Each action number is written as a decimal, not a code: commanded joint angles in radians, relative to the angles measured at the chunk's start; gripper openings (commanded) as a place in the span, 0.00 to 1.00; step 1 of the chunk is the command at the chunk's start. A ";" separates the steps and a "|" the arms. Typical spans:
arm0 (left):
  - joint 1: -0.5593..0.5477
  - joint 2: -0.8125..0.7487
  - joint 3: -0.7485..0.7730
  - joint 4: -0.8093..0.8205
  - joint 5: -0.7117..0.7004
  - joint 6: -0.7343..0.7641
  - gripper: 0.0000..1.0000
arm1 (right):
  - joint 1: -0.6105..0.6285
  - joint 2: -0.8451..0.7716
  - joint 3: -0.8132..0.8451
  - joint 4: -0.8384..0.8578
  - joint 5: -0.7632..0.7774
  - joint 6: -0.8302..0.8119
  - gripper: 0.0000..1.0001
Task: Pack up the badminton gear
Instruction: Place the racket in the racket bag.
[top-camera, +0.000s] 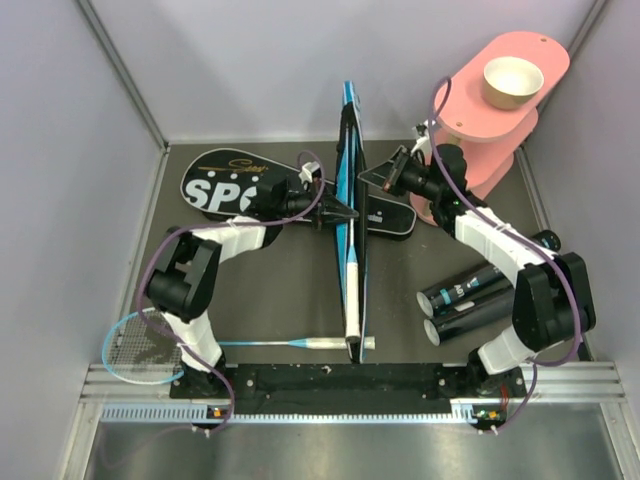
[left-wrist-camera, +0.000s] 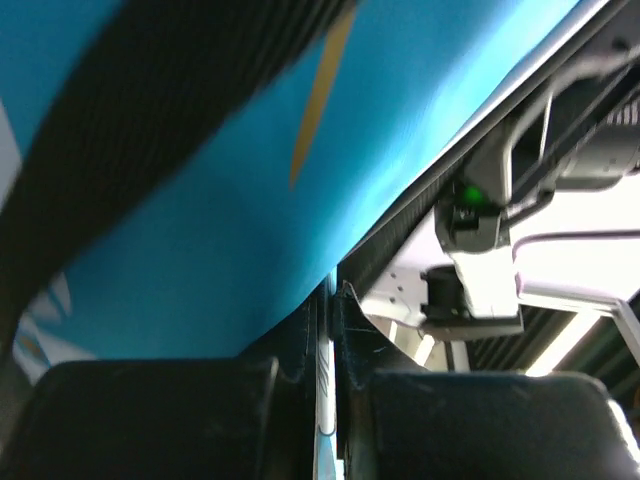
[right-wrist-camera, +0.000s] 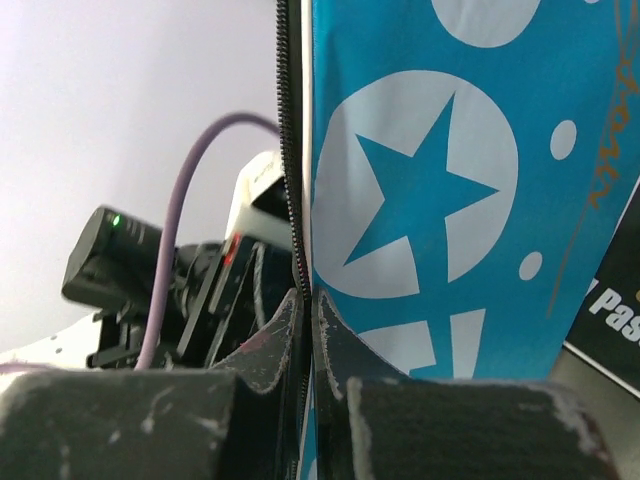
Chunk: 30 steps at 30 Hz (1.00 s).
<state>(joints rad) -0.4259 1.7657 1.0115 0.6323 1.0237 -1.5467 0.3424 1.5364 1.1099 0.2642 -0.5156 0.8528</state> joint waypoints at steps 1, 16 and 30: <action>0.015 0.084 0.152 -0.142 -0.092 0.239 0.00 | -0.019 -0.061 -0.038 0.165 -0.106 0.095 0.00; 0.004 0.152 0.367 -0.702 -0.326 0.693 0.11 | -0.040 -0.055 0.025 0.000 -0.135 -0.037 0.00; -0.059 -0.198 0.454 -1.154 -0.347 0.892 0.59 | -0.040 -0.072 0.203 -0.365 0.045 -0.337 0.00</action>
<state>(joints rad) -0.4812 1.7081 1.4467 -0.4397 0.6285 -0.7124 0.2989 1.5299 1.2133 -0.0624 -0.5129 0.6189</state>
